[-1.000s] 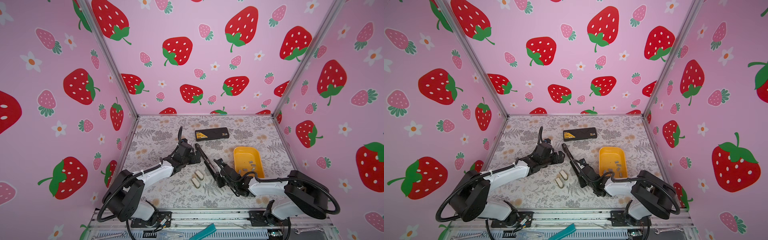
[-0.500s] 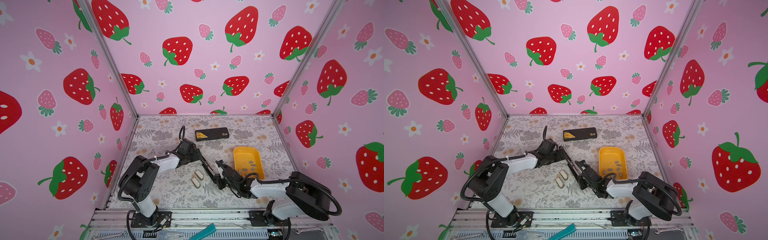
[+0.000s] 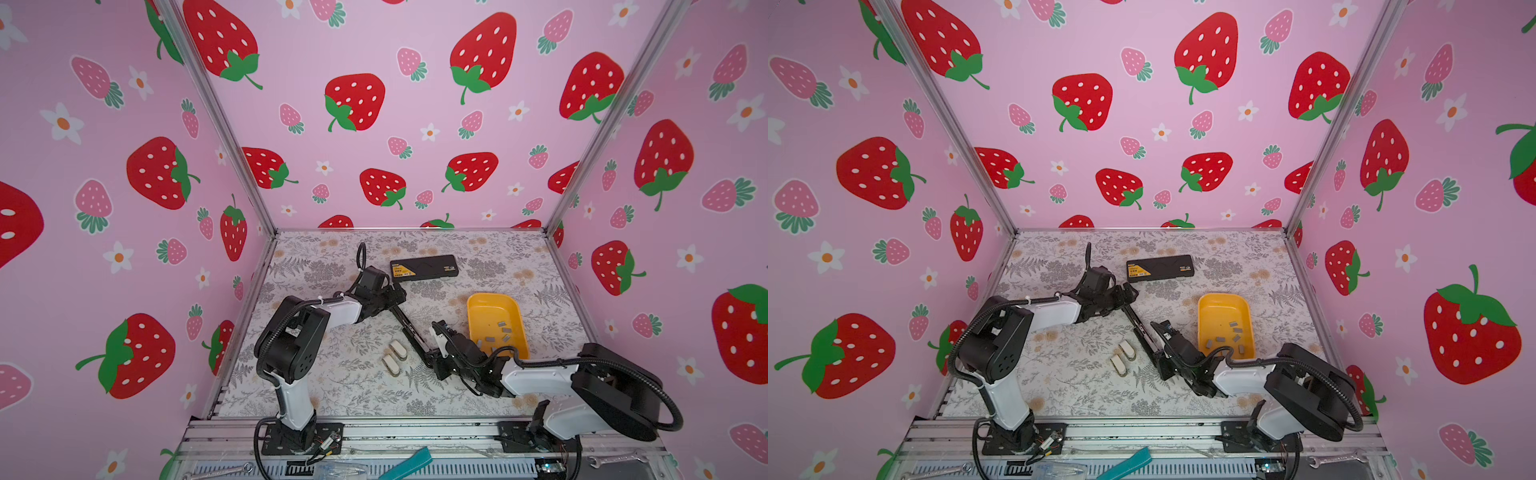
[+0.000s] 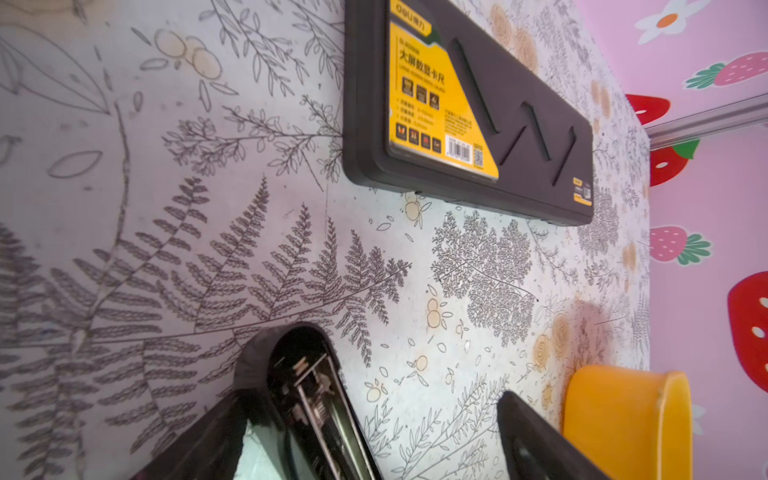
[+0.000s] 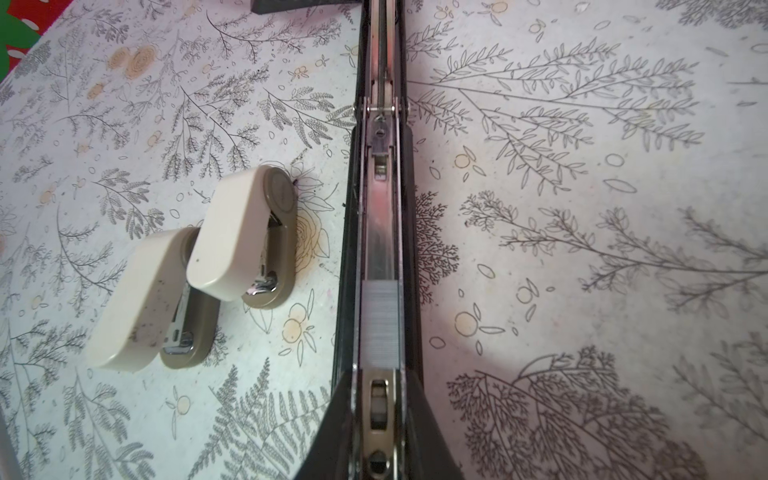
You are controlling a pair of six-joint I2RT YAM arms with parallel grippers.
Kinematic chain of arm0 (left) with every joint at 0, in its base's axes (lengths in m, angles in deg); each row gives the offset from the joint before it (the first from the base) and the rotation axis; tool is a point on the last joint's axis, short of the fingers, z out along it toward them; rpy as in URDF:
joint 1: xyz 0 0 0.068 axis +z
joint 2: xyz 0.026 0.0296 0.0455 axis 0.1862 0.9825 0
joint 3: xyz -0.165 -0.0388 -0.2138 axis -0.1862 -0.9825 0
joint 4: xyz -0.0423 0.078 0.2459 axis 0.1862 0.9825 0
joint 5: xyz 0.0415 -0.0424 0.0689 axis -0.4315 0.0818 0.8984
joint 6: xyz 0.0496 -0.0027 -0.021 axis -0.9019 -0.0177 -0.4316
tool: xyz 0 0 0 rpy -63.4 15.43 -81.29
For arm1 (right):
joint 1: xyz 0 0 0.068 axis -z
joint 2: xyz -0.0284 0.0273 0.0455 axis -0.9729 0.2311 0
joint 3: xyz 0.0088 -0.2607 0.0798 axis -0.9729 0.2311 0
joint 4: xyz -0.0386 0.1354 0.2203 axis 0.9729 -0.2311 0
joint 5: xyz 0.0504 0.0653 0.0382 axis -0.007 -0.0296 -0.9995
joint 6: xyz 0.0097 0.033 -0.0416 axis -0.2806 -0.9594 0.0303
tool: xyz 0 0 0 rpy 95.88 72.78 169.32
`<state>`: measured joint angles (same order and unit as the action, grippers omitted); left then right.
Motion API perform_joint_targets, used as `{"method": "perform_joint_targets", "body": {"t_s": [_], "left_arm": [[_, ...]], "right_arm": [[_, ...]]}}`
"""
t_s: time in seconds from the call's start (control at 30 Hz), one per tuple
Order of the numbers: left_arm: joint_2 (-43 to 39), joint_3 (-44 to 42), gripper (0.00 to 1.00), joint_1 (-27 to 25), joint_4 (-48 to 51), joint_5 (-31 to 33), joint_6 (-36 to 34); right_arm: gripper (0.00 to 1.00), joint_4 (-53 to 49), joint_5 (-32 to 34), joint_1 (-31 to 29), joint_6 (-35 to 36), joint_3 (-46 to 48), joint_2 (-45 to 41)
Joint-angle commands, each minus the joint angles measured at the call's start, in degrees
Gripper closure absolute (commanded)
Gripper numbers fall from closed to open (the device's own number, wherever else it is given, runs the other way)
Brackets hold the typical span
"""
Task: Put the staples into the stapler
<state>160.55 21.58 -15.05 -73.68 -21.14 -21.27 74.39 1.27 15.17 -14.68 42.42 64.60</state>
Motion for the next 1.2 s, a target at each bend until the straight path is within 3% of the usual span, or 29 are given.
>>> {"method": "perform_joint_targets", "body": {"t_s": [0.0,0.3,0.5,0.67,1.17], "left_arm": [[3.86,0.01,0.06,0.63,2.31,-2.72,2.02],[4.31,-0.23,0.14,1.08,-2.79,-7.29,1.56],[1.72,-0.77,0.29,1.00,-5.30,-8.95,-0.71],[-1.62,-1.31,0.44,0.83,-5.54,-8.79,-3.20],[-9.00,-5.75,0.62,-3.27,-10.76,-6.75,-11.69]], "right_arm": [[1.00,3.40,-2.60,-0.23,0.44,1.00,-1.31],[1.00,5.29,-3.37,-0.32,0.76,1.87,-1.07],[1.00,5.35,-2.46,-0.41,1.19,1.90,-0.09],[1.00,5.75,-0.98,-0.75,1.54,2.62,-0.38],[0.97,8.12,0.88,-2.20,2.60,2.98,1.34]]}}
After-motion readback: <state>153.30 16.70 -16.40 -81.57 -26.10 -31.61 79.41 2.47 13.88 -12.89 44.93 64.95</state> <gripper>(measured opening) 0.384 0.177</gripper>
